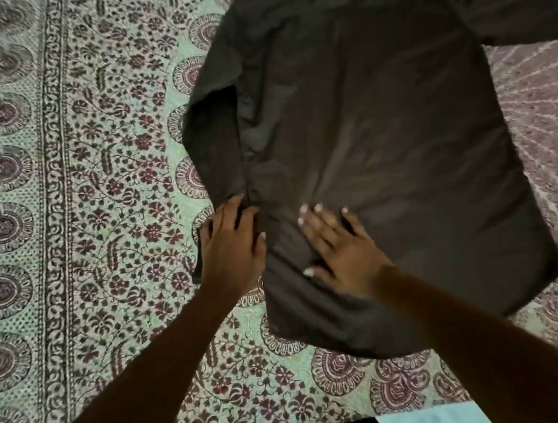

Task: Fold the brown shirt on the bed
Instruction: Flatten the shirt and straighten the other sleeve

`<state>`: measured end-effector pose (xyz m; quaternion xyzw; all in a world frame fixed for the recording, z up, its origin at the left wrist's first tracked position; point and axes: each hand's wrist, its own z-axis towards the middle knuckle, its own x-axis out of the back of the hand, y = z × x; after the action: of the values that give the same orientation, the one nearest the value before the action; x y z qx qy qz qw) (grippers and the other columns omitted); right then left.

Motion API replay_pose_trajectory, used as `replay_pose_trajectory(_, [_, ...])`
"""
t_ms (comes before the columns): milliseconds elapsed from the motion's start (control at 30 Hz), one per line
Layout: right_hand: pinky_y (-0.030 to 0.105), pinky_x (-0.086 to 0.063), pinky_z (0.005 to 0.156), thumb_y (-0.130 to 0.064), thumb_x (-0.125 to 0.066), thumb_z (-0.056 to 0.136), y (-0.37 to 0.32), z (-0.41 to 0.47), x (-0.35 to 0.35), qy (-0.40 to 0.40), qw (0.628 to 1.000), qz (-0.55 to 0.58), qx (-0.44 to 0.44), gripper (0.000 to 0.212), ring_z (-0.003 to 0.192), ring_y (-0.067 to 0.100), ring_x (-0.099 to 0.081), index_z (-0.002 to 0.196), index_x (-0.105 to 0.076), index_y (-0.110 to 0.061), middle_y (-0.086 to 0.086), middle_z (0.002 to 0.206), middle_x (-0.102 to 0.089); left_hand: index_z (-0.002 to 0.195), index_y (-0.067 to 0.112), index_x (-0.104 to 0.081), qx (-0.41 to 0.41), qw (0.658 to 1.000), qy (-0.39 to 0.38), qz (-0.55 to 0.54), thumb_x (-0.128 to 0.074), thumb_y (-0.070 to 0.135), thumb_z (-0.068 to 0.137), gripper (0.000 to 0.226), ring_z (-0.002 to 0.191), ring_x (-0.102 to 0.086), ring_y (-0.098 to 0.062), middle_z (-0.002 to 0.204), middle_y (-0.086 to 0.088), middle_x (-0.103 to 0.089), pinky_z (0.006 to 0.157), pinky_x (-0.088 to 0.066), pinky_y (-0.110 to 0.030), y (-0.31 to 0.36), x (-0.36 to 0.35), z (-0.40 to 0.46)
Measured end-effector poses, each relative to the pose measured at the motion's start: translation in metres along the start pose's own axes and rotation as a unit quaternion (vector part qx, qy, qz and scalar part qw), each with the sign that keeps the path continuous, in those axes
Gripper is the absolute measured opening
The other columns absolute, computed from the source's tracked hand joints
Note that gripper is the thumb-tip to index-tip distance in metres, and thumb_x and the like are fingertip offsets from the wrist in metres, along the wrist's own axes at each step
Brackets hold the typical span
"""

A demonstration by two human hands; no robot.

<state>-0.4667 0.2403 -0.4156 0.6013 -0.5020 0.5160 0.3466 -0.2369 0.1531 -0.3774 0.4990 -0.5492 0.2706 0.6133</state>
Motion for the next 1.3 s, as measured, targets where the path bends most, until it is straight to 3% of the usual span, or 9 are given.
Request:
replay_pose_trajectory(100, [0.058,-0.014,0.123,-0.067,-0.028,0.101,0.0,-0.002,0.015,-0.001,0.993,-0.016,0.118,0.077,0.158,0.023,-0.005,0.163,-0.015,-0.022,0.004,0.171,-0.005,0.122,0.019,-0.057,0.074,0.993,0.037,-0.089,-0.063,0.033,0.092,0.034,0.137,-0.037,-0.031,0.154,-0.005,-0.038,0.106,-0.037,-0.054,-0.006,0.002,0.009])
replay_pose_trajectory(333, [0.062,-0.012,0.122,-0.077,-0.023,0.092,0.04,0.095,0.032,0.023,0.957,0.092,-0.274,0.088,0.158,0.028,0.001,0.163,-0.01,-0.026,0.004,0.171,0.002,0.133,0.009,-0.048,0.209,0.932,0.117,-0.271,-0.069,0.021,0.092,0.048,0.129,-0.047,-0.036,0.142,-0.016,-0.042,0.1,-0.047,-0.04,-0.018,0.013,0.068])
replay_pose_trajectory(433, [0.061,-0.007,0.121,-0.079,-0.025,0.091,0.018,0.096,0.02,0.008,0.975,0.055,-0.216,0.094,0.158,0.029,0.004,0.163,-0.006,-0.021,0.009,0.171,0.005,0.144,0.009,-0.035,0.268,0.909,0.099,-0.302,-0.074,0.022,0.089,0.068,0.129,-0.048,-0.036,0.145,-0.017,-0.04,0.094,-0.042,-0.03,-0.018,0.027,0.098])
replay_pose_trajectory(600, [0.057,-0.02,0.121,-0.068,-0.032,0.099,-0.004,0.077,0.022,0.01,0.998,0.02,0.055,0.079,0.158,0.024,-0.005,0.162,-0.019,-0.022,0.007,0.171,-0.007,0.15,0.005,-0.022,0.331,0.896,0.057,-0.29,-0.08,0.038,0.084,0.094,0.128,-0.052,-0.041,0.146,-0.021,-0.043,0.102,-0.049,-0.048,-0.029,0.039,0.144])
replay_pose_trajectory(867, [0.061,-0.007,0.124,-0.071,-0.025,0.099,0.072,0.179,0.047,0.037,0.955,0.111,-0.274,0.079,0.157,0.035,0.006,0.163,-0.011,-0.026,0.011,0.17,0.006,0.124,0.02,-0.056,0.366,0.902,0.071,-0.218,-0.058,0.076,0.08,0.071,0.141,-0.036,-0.036,0.149,-0.013,-0.041,0.116,-0.026,-0.061,-0.049,0.043,0.209])
replay_pose_trajectory(967, [0.063,-0.002,0.122,-0.076,-0.017,0.095,0.062,0.193,0.045,0.007,0.978,0.075,-0.196,0.087,0.155,0.041,0.009,0.163,-0.009,-0.023,0.012,0.17,0.007,0.098,0.026,-0.06,0.368,0.874,0.062,-0.311,-0.068,0.077,0.069,0.059,0.111,-0.063,-0.026,0.113,-0.002,-0.067,0.102,-0.048,-0.047,-0.055,0.047,0.236])
replay_pose_trajectory(1100, [0.06,-0.018,0.121,-0.07,-0.022,0.099,0.049,0.188,0.044,0.023,0.999,0.031,-0.005,0.08,0.157,0.032,-0.006,0.161,-0.022,-0.02,0.012,0.17,-0.007,0.102,0.016,-0.069,0.376,0.872,0.076,-0.304,-0.08,0.037,0.082,0.031,0.094,-0.066,-0.019,0.094,0.002,-0.067,0.086,-0.052,-0.028,-0.064,0.052,0.256])
replay_pose_trajectory(1200, [0.055,-0.019,0.122,-0.067,-0.028,0.099,0.059,0.202,0.051,0.084,0.983,0.053,-0.152,0.076,0.157,0.032,-0.009,0.161,-0.023,-0.024,0.011,0.17,-0.009,0.1,0.013,-0.057,0.357,0.887,0.101,-0.274,-0.072,0.025,0.091,0.021,0.079,-0.051,-0.012,0.087,0.005,-0.057,0.061,-0.032,-0.011,-0.073,0.056,0.264])
replay_pose_trajectory(1300, [0.063,-0.02,0.12,-0.073,-0.025,0.096,0.065,0.222,0.052,0.062,0.938,0.084,-0.33,0.084,0.154,0.046,-0.004,0.162,-0.016,-0.022,0.019,0.169,-0.004,0.092,0.016,-0.052,0.302,0.91,0.091,-0.269,-0.069,0.014,0.09,0.018,0.079,-0.052,-0.014,0.077,0.01,-0.05,0.066,-0.033,-0.019,-0.079,0.06,0.272])
